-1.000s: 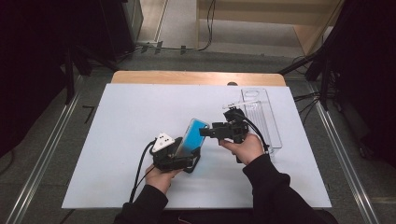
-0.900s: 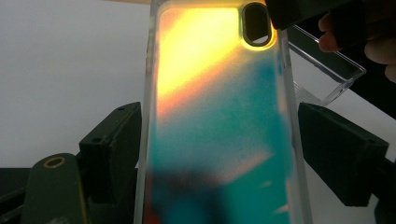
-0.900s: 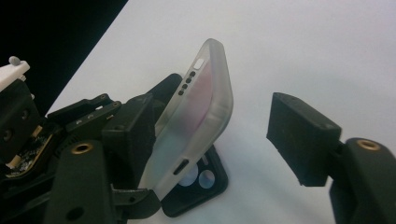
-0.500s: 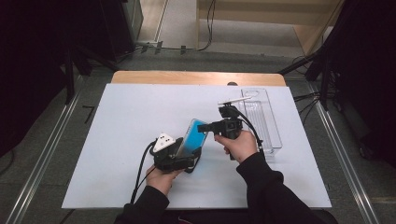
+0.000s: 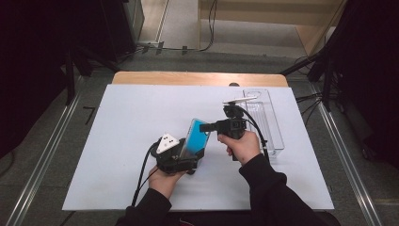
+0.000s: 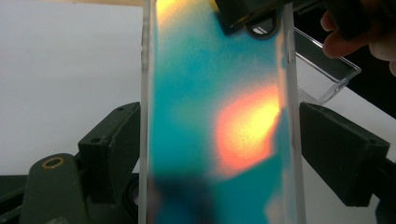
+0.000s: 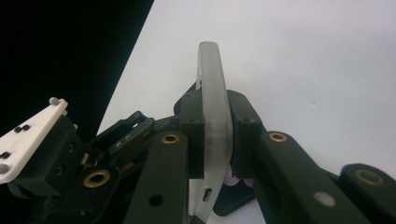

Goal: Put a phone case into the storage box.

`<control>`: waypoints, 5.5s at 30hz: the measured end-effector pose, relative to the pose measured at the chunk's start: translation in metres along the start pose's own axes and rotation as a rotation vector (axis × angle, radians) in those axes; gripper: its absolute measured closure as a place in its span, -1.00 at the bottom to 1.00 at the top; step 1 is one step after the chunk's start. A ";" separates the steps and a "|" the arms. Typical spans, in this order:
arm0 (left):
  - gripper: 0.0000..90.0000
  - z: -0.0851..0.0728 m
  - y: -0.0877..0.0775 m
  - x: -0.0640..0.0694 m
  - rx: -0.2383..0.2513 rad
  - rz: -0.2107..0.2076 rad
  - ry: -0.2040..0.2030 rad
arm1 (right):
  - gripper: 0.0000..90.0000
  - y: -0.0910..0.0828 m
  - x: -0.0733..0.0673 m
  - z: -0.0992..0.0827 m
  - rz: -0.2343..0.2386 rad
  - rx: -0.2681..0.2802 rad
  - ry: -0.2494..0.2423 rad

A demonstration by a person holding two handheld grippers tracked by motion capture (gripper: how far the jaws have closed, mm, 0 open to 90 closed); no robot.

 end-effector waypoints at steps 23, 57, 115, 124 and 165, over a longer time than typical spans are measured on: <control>-0.68 0.013 -0.011 -0.008 -0.210 -0.126 -0.057 | 0.70 -0.024 0.005 0.012 -0.103 0.076 -0.214; -0.37 0.047 -0.029 -0.034 -0.345 -0.350 0.119 | 0.70 -0.034 -0.007 -0.001 0.040 -0.014 -0.624; 0.79 0.058 -0.053 -0.007 -0.424 -0.481 0.187 | -0.43 -0.030 -0.038 -0.016 0.136 -0.018 -0.747; 0.79 0.070 -0.058 -0.017 -0.421 -0.366 0.116 | -0.88 -0.024 -0.024 -0.008 0.013 0.045 -0.672; 0.79 0.081 -0.044 -0.023 -0.382 -0.116 -0.102 | -1.00 0.020 -0.026 -0.017 -0.201 0.211 -0.522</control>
Point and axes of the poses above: each handheld gripper's, and its own axes: y roughly forward along the jaws, z roughly out of its top, x roughly to its right, the point moved 10 cm from there along y, roughly forward along the jaws, and after that the axes turned 4 degrees about y, right-handed, at the moved point
